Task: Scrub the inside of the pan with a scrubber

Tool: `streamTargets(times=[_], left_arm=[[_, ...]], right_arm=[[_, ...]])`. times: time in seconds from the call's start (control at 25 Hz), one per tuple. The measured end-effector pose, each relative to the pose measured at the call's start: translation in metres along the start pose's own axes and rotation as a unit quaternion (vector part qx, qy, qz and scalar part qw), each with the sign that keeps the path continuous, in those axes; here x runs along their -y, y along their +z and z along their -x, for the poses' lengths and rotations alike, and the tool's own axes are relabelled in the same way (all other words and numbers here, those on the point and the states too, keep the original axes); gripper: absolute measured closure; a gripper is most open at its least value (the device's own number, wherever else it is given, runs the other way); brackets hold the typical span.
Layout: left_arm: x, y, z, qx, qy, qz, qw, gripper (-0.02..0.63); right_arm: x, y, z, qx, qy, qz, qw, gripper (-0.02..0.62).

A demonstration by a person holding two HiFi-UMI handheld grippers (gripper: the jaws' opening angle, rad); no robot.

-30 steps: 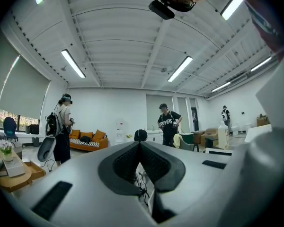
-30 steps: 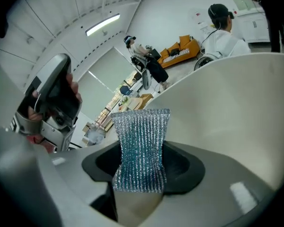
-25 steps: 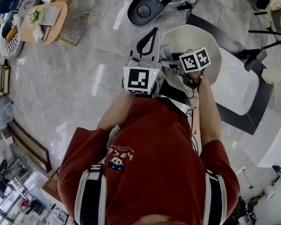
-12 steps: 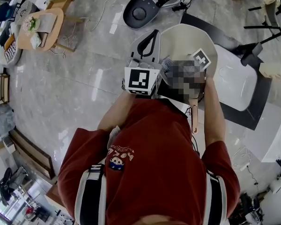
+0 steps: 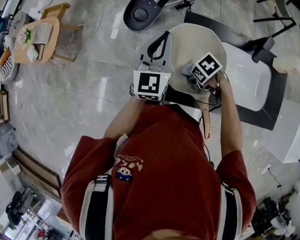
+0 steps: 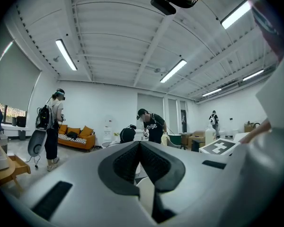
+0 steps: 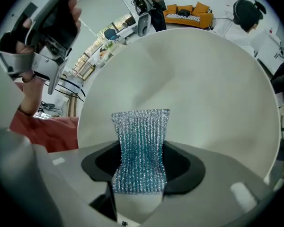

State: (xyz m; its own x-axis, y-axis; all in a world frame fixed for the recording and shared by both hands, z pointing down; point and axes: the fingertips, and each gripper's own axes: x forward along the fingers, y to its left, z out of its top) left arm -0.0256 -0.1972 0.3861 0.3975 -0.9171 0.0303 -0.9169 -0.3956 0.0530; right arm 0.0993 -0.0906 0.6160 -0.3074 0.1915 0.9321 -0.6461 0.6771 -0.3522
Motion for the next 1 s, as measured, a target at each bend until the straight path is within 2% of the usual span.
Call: streamTargets(times=[0.2,0.48,0.72,1.0], left_arm=[[0.004,-0.002,-0.006,0.0,-0.009,0.003,1.0,0.6],[-0.003,-0.005,-0.009,0.001,-0.005,0.007,1.0,0.6],[-0.008,-0.008,-0.011,0.0,-0.004,0.017,0.9999,0.6],[-0.006,-0.012,-0.019,-0.003,-0.015,0.02,0.9997,0.6]], right_arm=[[0.02,-0.012,0.005,-0.073,-0.077,0.022,0.994,0.325],[0.037,-0.022,-0.003,-0.164,-0.134,0.075,0.974,0.327],[0.057,-0.025,0.004,-0.196,-0.198,0.092,0.956,0.327],[0.083,-0.023,0.013,-0.218,-0.28,0.113,0.928,0.327]])
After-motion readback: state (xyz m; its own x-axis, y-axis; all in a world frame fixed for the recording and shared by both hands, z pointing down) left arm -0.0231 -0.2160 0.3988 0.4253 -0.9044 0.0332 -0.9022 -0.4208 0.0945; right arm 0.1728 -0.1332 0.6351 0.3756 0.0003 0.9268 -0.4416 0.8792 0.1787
